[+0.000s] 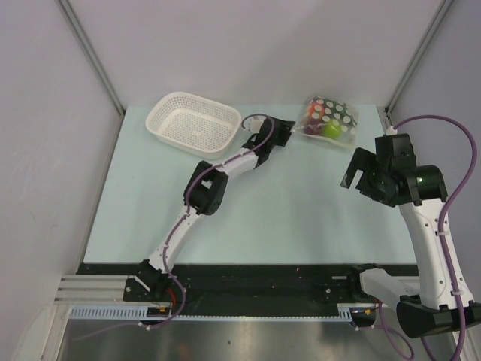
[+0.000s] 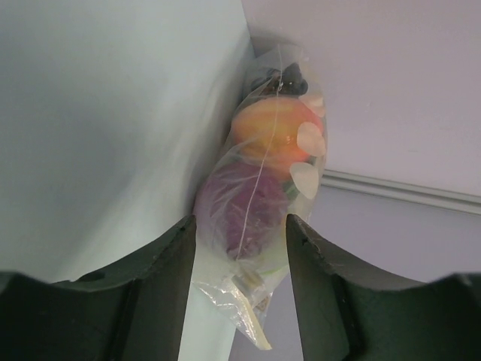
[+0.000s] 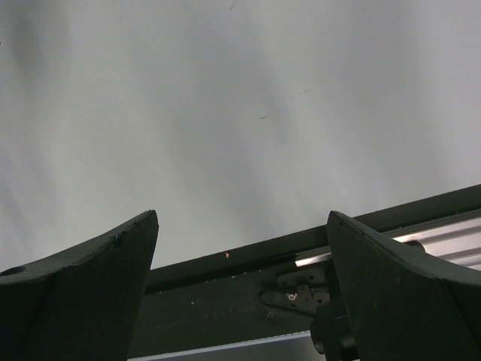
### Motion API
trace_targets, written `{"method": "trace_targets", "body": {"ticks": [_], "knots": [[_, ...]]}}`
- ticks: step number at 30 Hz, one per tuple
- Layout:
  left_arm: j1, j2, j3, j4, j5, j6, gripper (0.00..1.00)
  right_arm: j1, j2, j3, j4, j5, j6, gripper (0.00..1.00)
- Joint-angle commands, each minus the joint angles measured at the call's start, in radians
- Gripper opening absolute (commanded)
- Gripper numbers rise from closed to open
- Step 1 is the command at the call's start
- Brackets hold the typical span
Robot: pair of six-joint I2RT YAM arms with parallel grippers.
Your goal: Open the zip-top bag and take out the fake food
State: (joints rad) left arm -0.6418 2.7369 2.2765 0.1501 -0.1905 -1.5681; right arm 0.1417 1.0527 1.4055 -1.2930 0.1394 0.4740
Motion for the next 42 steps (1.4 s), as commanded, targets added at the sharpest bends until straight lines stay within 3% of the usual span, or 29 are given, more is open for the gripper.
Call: {"method": "trace_targets", "body": {"ticks": [1,5,8,9,14,18,25,33,37,42], "knots": [[-0.022,0.017,0.061,0.042,-0.023,-0.072,0.56,-0.005,-0.005,0.047,-0.028,0.035,-0.012,1.00],[-0.029,0.014,0.038,0.068,0.000,-0.078,0.50,-0.007,-0.005,0.046,-0.025,0.043,-0.008,1.00],[-0.029,0.006,0.023,0.083,0.017,-0.063,0.38,-0.007,-0.005,0.038,-0.019,0.043,-0.005,1.00],[-0.029,0.001,0.012,0.091,0.020,-0.050,0.28,-0.007,-0.005,0.035,-0.012,0.043,-0.005,1.00],[-0.015,-0.052,-0.052,0.126,0.071,-0.004,0.00,-0.007,0.003,0.007,0.027,0.026,-0.026,1.00],[-0.010,-0.150,-0.153,0.164,0.158,0.101,0.00,-0.005,0.026,-0.014,0.079,-0.033,-0.061,1.00],[-0.012,-0.393,-0.515,0.287,0.333,0.203,0.00,-0.008,0.110,-0.036,0.205,-0.145,0.000,1.00],[-0.061,-0.594,-0.788,0.396,0.453,0.215,0.00,-0.014,0.227,-0.115,0.417,-0.478,0.097,0.99],[-0.090,-0.713,-0.961,0.419,0.444,0.217,0.00,-0.039,0.225,-0.207,0.471,-0.420,0.158,1.00],[-0.127,-0.753,-1.034,0.445,0.450,0.189,0.01,-0.134,0.199,-0.348,0.491,-0.428,0.264,1.00]]}}
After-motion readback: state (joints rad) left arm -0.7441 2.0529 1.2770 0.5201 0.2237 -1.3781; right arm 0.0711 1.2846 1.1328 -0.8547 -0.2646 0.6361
